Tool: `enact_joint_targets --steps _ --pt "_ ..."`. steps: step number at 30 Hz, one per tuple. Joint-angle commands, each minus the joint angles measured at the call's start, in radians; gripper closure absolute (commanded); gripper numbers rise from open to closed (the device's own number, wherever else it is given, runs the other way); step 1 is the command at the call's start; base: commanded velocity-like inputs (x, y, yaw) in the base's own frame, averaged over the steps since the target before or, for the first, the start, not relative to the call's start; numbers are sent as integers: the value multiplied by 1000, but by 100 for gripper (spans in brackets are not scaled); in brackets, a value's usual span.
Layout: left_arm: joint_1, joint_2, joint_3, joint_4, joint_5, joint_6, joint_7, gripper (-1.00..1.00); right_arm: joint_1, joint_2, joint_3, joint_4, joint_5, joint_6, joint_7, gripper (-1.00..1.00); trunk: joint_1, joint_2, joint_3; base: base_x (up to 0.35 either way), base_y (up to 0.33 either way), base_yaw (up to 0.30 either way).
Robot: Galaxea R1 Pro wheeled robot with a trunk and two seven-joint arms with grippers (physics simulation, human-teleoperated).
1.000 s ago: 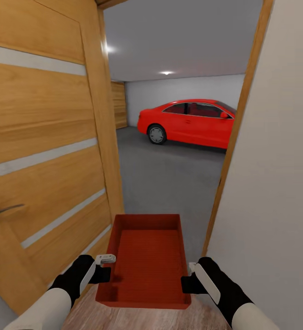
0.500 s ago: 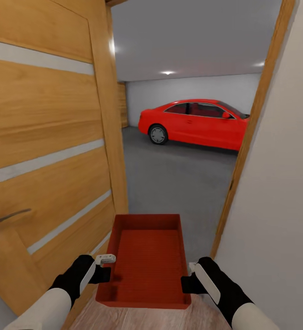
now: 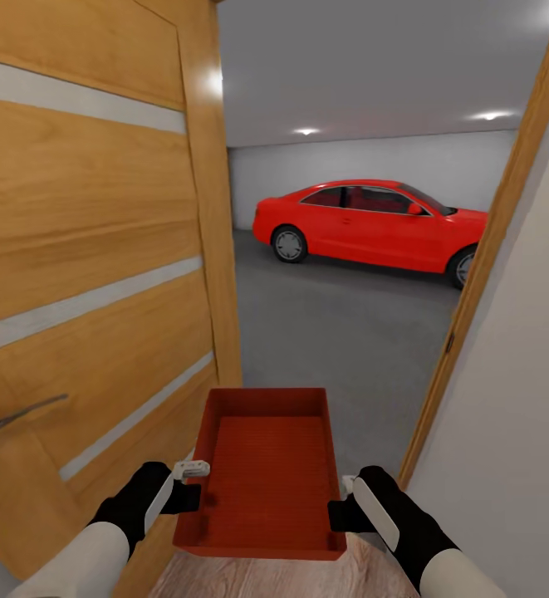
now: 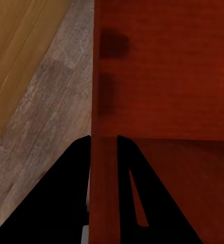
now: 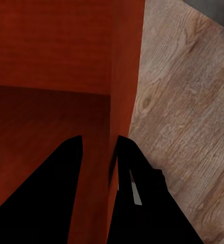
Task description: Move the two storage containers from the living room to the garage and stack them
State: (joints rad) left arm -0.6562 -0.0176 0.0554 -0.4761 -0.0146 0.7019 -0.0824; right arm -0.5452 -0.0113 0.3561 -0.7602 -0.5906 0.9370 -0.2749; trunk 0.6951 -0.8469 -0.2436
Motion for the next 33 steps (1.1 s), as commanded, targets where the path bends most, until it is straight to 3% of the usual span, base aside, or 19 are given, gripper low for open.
enact_joint_targets --steps 1,27,33 --pt "-1 -2 14 1 -8 5 -13 100 -1 0 4 -2 -15 -1 -3 100 0 -1 -1 9 9 -125" --pt "0 -2 14 1 -10 5 -13 100 -1 0 4 -2 -15 -1 -3 100 0 -1 -1 1 1 -267" --pt "-1 -2 14 1 -9 5 -13 100 -1 1 4 -2 -15 -1 -3 100 0 -1 -1 0 0 -127"
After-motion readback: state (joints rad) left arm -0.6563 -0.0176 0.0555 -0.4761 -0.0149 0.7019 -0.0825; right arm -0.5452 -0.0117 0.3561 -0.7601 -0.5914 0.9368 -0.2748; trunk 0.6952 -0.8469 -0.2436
